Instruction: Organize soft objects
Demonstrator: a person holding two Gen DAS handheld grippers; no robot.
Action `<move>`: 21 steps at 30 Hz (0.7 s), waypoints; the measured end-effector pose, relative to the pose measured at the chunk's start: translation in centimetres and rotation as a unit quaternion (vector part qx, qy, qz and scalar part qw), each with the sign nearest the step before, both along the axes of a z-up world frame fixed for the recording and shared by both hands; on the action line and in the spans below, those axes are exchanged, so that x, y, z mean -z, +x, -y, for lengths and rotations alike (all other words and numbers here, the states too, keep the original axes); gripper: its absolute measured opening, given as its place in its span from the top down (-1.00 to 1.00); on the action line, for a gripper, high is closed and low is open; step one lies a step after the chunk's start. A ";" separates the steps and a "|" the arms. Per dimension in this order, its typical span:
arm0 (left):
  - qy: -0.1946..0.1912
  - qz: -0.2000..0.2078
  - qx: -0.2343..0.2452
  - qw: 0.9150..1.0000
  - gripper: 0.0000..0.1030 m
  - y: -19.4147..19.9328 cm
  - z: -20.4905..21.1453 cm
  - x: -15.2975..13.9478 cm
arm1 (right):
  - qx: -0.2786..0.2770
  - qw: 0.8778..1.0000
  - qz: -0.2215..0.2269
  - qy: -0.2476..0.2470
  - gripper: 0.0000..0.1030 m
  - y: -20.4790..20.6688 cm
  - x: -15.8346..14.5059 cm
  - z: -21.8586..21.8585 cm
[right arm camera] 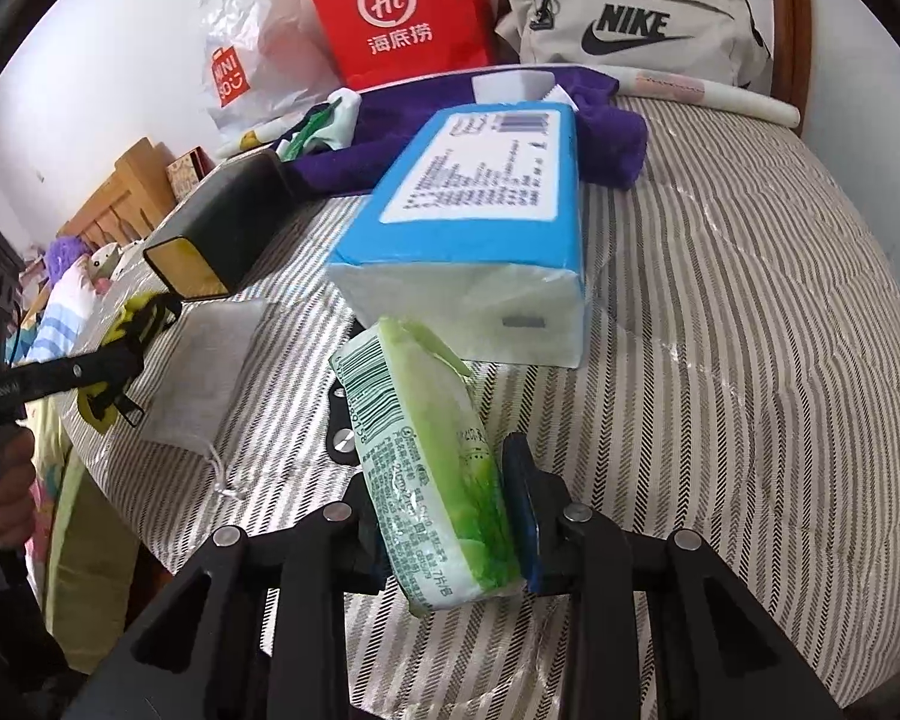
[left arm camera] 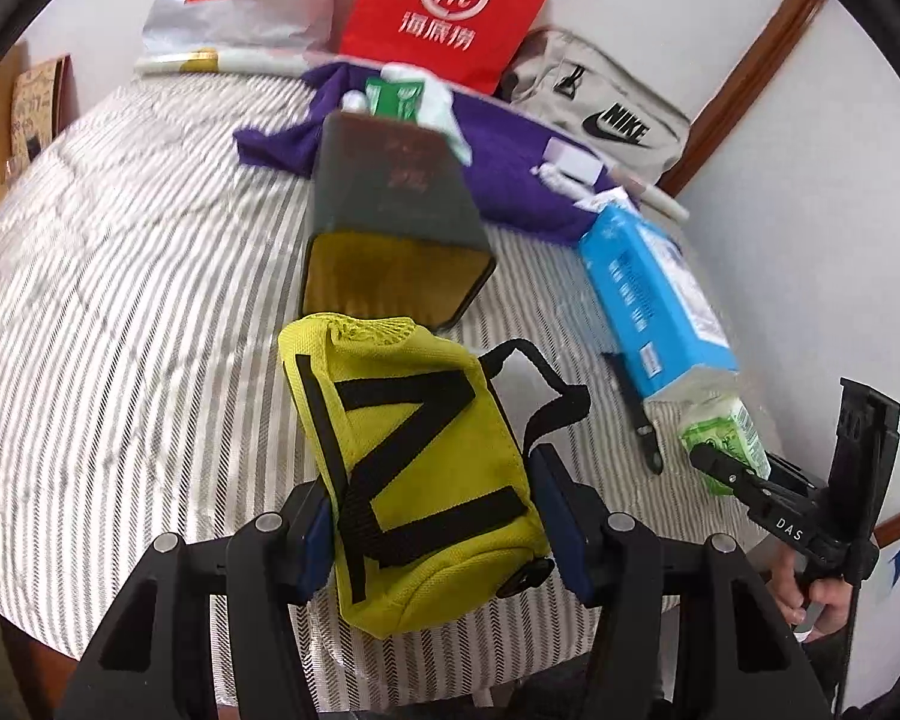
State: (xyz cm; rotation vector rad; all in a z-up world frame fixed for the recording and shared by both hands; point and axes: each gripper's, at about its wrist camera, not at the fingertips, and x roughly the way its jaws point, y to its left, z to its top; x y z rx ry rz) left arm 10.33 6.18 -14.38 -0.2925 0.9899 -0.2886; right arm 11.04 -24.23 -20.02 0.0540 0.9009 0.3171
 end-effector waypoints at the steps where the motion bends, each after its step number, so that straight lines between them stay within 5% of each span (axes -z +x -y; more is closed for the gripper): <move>1: -0.001 0.003 0.001 1.000 -0.09 0.0 0.0 -0.2 | -0.002 1.000 0.003 0.001 0.39 -0.1 -0.2 -0.1; 21: -0.031 0.044 0.029 0.998 -0.10 0.9 0.6 -3.8 | -0.051 0.996 0.061 0.032 0.39 -1.0 -4.8 -1.2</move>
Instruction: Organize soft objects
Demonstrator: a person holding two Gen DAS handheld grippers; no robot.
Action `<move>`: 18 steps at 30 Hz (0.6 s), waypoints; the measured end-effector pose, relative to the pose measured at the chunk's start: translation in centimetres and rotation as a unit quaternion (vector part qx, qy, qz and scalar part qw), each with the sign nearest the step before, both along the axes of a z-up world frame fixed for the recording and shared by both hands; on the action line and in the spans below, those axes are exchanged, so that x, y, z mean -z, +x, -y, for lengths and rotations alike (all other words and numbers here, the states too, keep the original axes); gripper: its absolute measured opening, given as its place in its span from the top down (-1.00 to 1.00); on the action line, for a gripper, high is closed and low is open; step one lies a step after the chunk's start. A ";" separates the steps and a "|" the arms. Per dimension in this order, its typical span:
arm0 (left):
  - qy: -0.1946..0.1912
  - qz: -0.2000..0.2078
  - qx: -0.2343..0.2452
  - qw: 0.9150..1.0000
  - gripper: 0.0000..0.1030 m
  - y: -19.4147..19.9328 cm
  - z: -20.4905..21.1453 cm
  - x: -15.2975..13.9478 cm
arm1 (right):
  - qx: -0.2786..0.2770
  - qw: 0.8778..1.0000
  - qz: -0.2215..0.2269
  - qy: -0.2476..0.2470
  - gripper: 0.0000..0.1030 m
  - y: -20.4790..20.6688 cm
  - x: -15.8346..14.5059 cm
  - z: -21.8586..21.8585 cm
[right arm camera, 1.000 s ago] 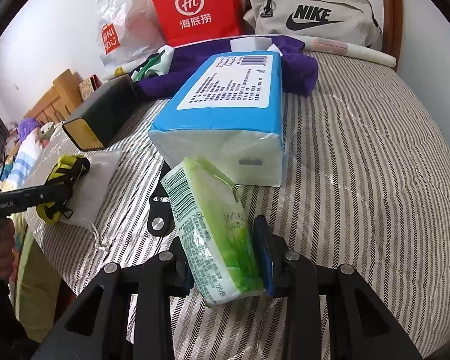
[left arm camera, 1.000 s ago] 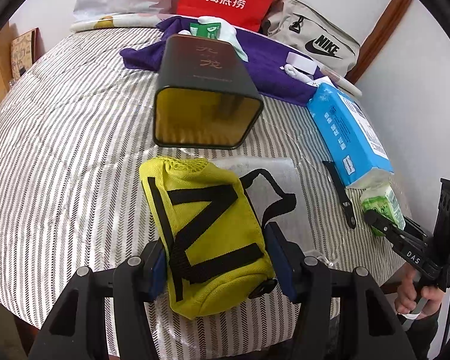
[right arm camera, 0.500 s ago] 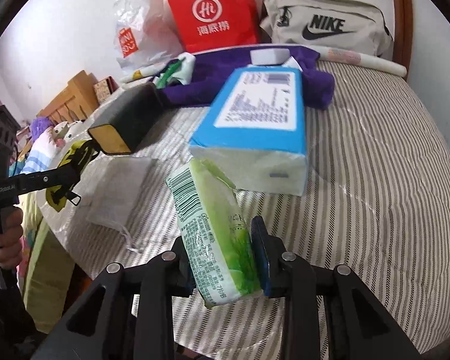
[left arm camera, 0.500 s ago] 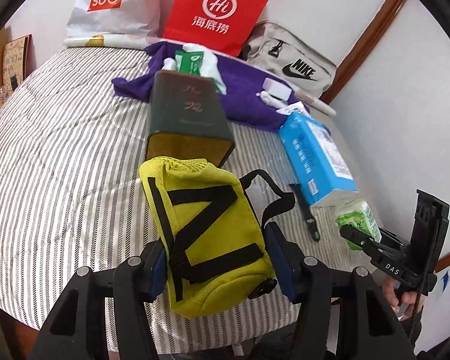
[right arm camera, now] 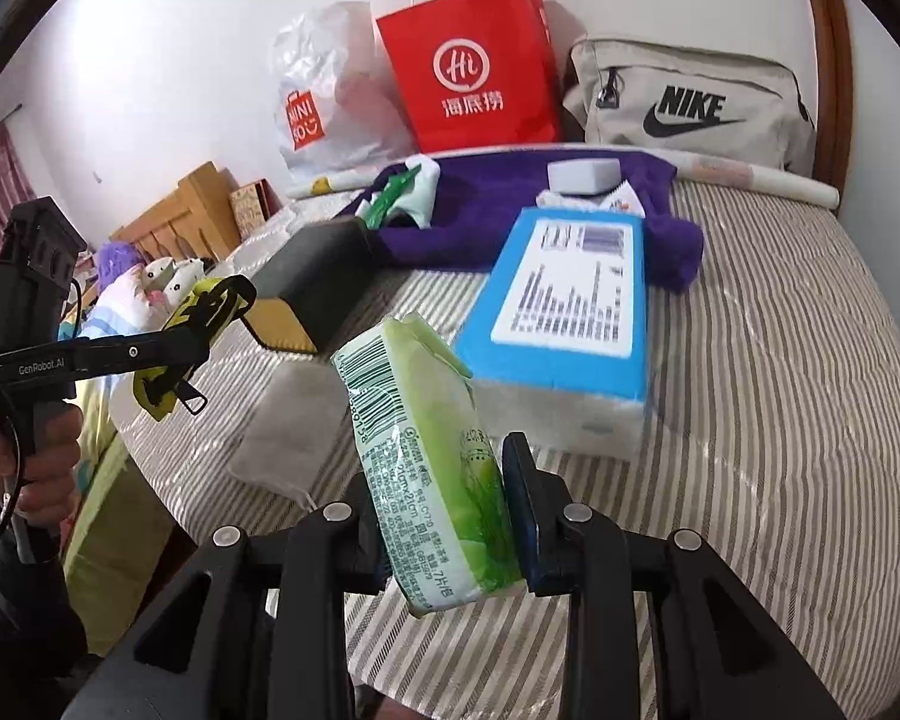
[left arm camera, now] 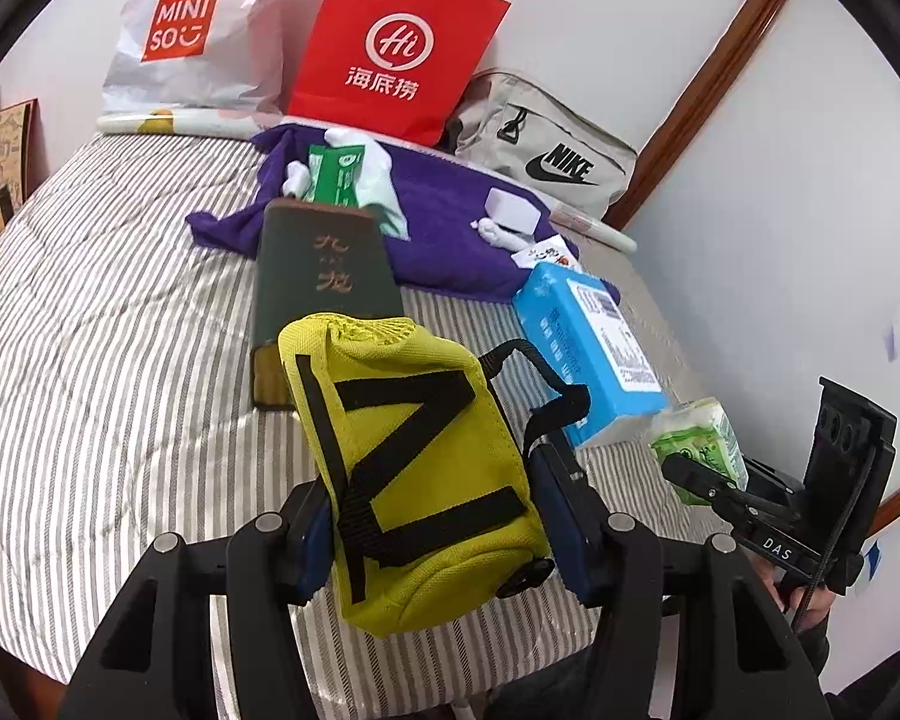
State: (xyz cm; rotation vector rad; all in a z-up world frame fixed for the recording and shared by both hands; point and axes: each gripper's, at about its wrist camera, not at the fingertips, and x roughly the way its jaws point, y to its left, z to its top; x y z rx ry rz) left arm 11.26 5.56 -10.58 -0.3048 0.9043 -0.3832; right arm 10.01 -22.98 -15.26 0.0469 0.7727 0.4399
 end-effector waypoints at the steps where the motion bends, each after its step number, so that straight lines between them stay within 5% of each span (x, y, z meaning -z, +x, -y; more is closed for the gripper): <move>1: 0.000 0.001 0.000 1.000 -0.10 0.2 0.0 -0.1 | -0.001 1.000 0.001 -0.001 0.39 0.2 -0.2 0.0; 18: 0.024 0.008 0.017 1.000 -0.10 5.2 1.9 -2.1 | 0.001 1.000 0.014 0.007 0.39 4.5 -3.0 0.0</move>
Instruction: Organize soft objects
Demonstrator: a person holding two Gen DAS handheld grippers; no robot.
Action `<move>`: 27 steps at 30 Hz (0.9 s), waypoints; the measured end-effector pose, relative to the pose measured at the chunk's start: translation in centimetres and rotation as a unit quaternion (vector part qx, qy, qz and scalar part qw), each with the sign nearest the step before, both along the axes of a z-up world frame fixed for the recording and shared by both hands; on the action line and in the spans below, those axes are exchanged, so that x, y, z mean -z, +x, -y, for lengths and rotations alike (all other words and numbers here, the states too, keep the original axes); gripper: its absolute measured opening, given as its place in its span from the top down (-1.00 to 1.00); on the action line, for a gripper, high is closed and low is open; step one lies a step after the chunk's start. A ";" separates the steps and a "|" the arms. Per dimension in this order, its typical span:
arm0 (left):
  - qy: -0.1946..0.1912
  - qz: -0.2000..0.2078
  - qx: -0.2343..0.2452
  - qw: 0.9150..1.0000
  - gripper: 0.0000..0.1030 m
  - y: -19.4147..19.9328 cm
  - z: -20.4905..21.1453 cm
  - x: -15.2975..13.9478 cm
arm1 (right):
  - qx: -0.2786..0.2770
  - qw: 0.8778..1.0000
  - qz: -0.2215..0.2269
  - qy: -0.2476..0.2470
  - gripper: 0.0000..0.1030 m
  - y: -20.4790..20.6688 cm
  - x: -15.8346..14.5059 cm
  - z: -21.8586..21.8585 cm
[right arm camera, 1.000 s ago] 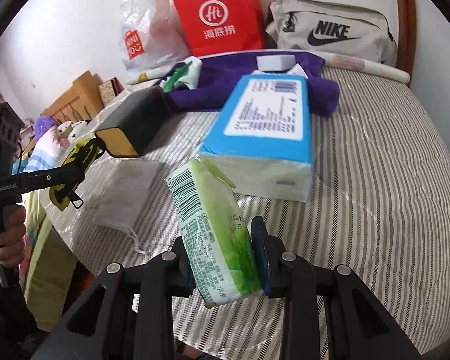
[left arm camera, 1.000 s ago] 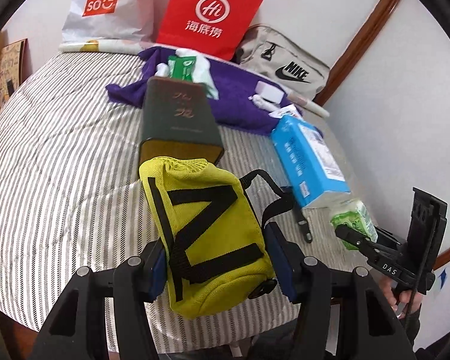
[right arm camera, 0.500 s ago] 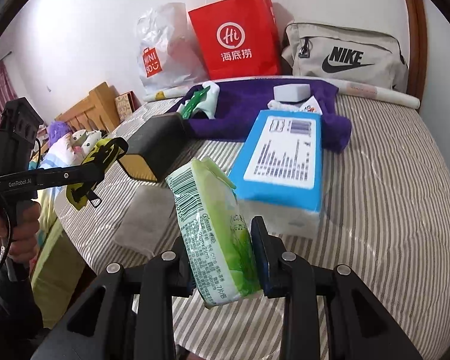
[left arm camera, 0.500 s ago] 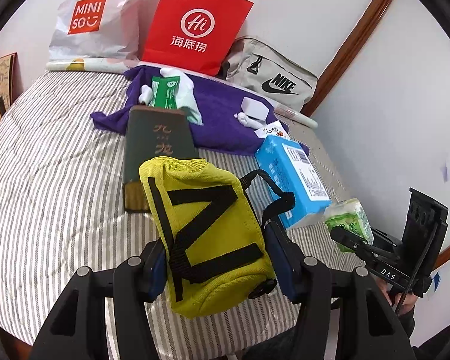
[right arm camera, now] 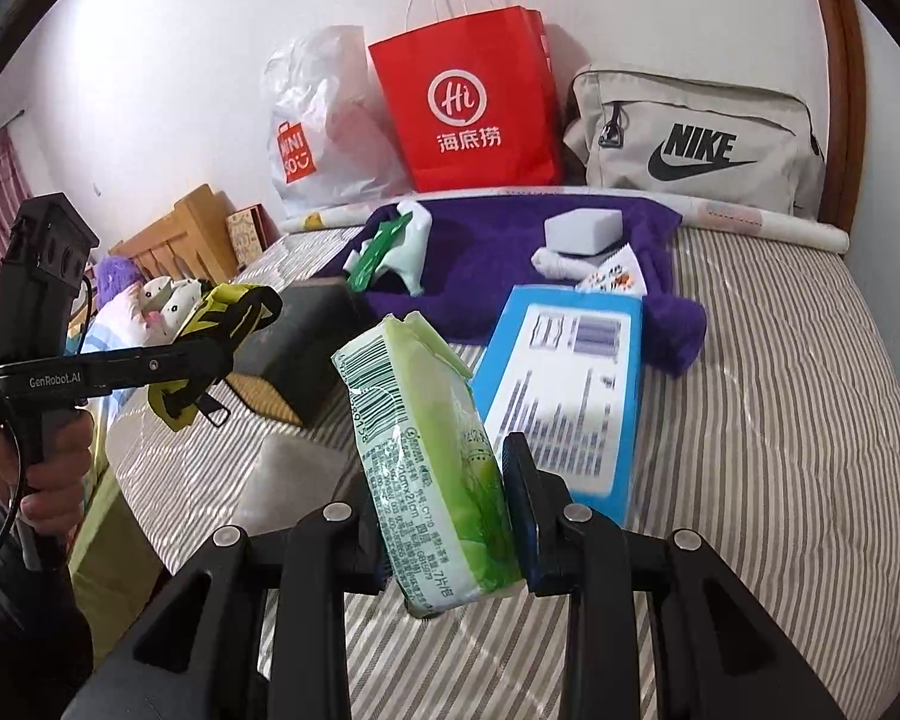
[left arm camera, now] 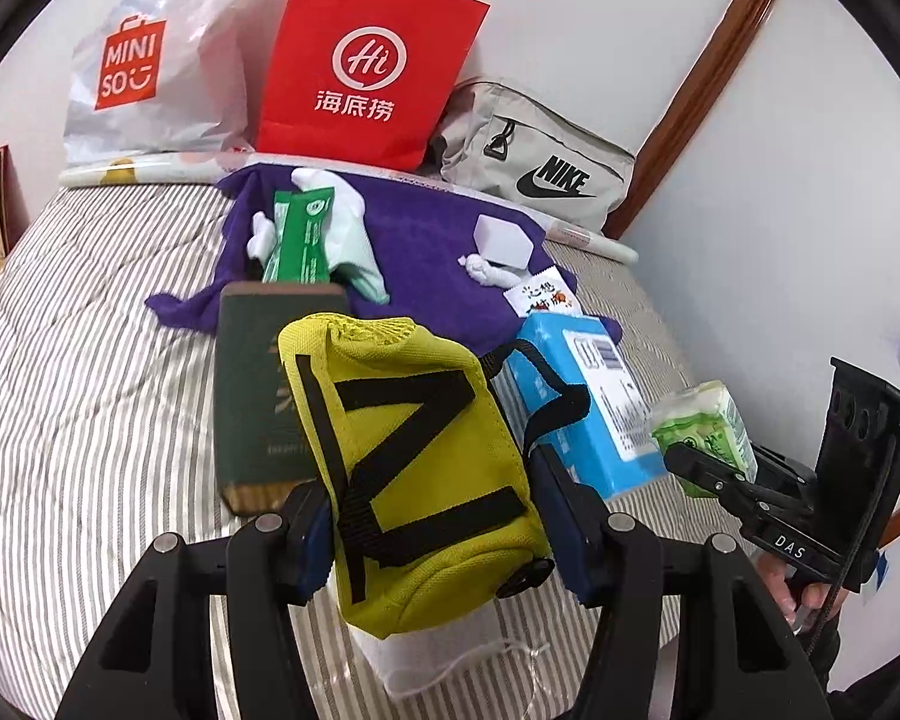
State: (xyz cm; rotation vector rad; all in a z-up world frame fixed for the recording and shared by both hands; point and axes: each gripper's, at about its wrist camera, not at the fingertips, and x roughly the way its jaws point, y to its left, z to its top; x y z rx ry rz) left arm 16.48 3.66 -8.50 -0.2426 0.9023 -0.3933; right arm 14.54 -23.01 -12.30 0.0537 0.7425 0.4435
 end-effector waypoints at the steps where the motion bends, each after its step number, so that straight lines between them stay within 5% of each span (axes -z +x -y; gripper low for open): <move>1: 0.000 0.000 0.000 1.000 -0.10 0.2 0.1 -0.1 | 0.001 1.000 0.000 0.000 0.39 0.2 -0.1 0.0; 27: 0.007 -0.009 -0.013 1.000 -0.10 8.4 0.3 0.1 | 0.024 1.000 0.000 0.010 0.39 11.2 -2.3 -1.1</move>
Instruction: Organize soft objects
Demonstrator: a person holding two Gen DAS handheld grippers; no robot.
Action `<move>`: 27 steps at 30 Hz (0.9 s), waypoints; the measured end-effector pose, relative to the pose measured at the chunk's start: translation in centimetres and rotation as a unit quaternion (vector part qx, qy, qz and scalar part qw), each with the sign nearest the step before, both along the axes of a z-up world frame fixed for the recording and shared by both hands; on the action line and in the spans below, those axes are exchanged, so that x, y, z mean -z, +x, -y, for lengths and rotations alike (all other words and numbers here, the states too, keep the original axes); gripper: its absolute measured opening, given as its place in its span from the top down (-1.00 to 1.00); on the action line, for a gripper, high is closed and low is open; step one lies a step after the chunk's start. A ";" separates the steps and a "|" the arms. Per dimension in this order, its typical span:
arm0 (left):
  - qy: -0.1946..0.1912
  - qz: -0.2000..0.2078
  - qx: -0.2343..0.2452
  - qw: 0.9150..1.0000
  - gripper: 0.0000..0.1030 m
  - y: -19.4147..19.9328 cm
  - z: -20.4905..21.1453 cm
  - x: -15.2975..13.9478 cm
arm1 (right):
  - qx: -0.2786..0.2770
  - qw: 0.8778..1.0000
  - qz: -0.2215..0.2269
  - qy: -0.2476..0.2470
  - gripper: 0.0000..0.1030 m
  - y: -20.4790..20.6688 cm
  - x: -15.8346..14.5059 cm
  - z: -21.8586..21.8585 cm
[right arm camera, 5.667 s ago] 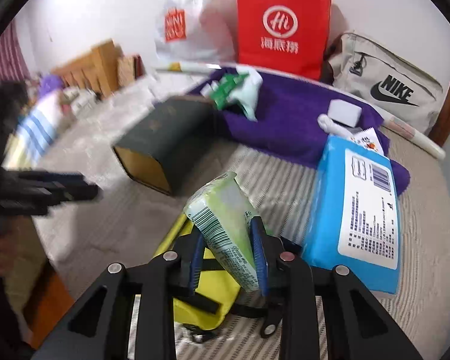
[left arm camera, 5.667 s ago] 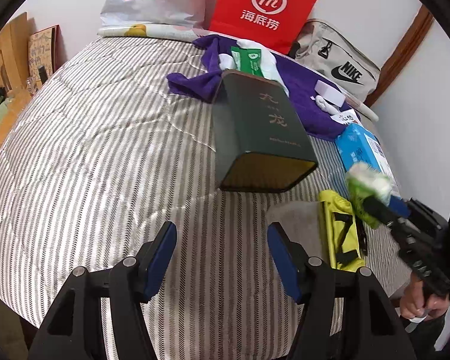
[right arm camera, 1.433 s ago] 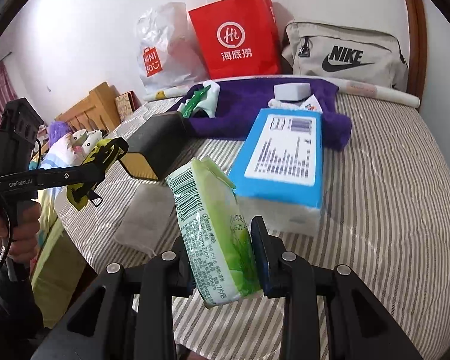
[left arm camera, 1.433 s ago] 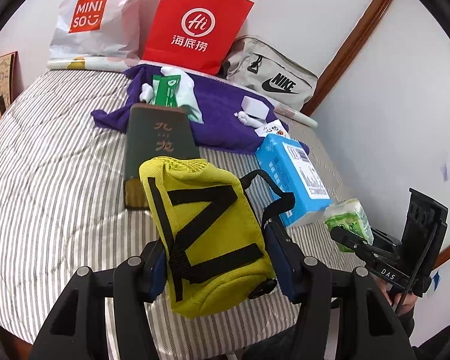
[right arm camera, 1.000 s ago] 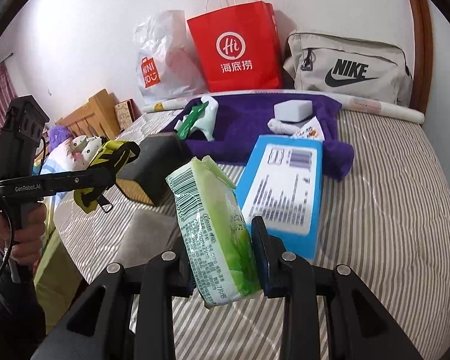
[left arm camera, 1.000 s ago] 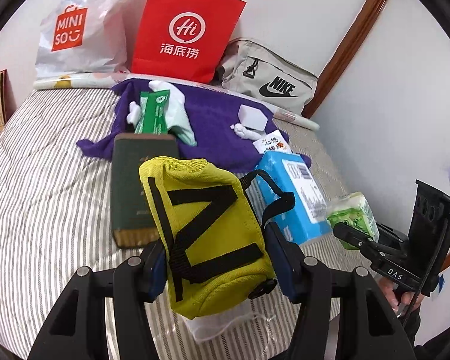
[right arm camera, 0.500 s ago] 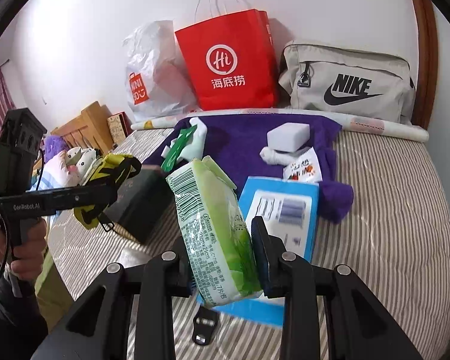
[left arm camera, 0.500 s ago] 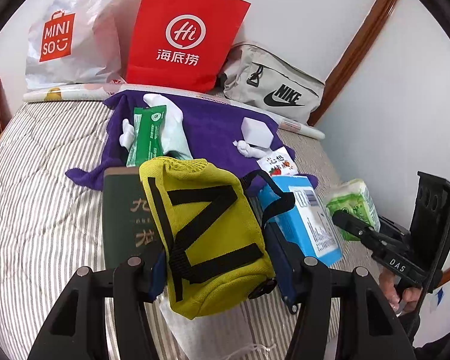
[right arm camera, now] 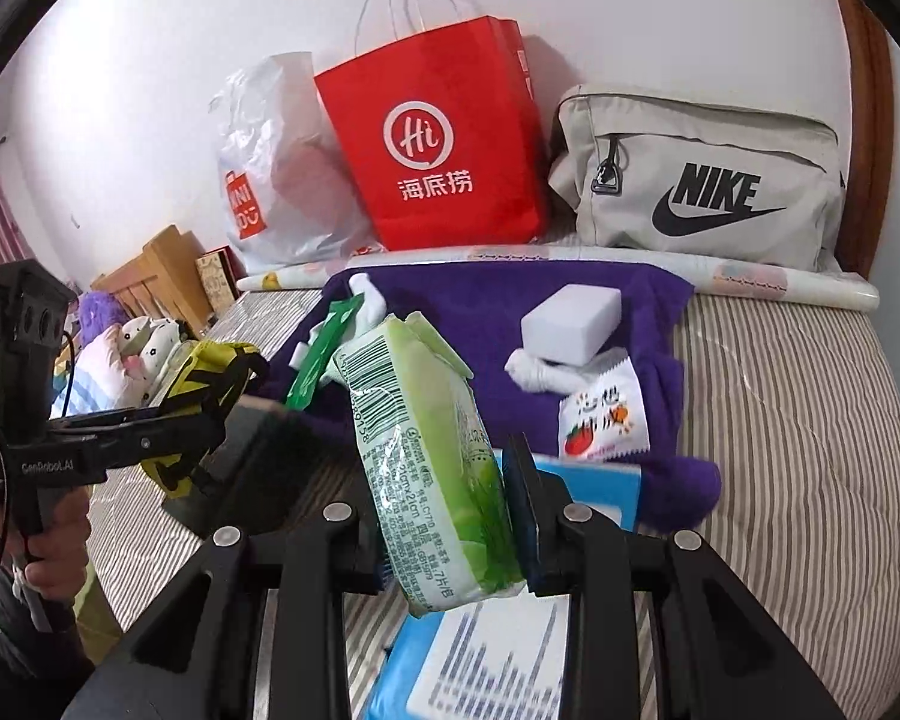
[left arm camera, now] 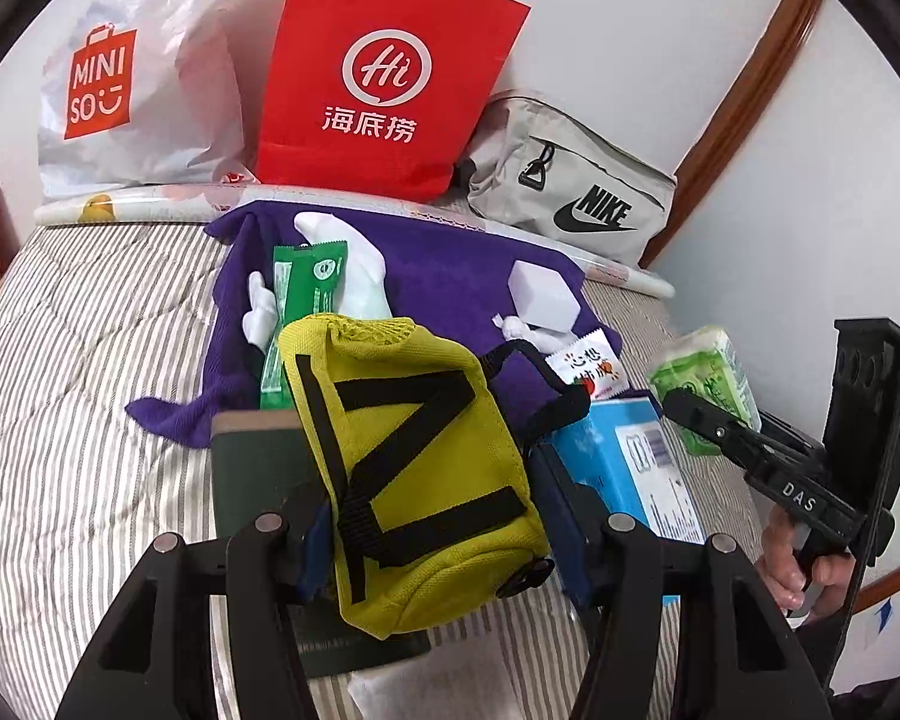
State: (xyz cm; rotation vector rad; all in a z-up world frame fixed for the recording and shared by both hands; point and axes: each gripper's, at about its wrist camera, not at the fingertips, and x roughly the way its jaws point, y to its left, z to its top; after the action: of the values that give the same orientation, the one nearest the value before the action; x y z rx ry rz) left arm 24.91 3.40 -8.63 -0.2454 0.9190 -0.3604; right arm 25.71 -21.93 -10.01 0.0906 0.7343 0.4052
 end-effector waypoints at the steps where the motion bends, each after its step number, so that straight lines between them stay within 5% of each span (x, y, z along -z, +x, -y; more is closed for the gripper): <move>1: 0.000 -0.001 0.001 1.000 -0.10 0.3 0.1 0.1 | 0.001 1.000 -0.002 -0.001 0.39 0.3 0.0 -0.1; 12: 0.001 -0.002 0.003 1.000 -0.10 4.0 -0.2 0.8 | 0.005 0.999 -0.038 -0.027 0.39 6.4 1.6 -0.6; 27: 0.018 -0.010 0.007 1.000 -0.10 8.2 1.0 1.7 | -0.010 0.989 -0.142 -0.037 0.39 12.4 6.0 -1.7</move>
State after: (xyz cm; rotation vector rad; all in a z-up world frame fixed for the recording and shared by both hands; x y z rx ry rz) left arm 33.13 2.35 -10.30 -0.2089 0.9462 -0.3545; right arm 38.13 -20.27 -15.97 0.0723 1.0318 0.3877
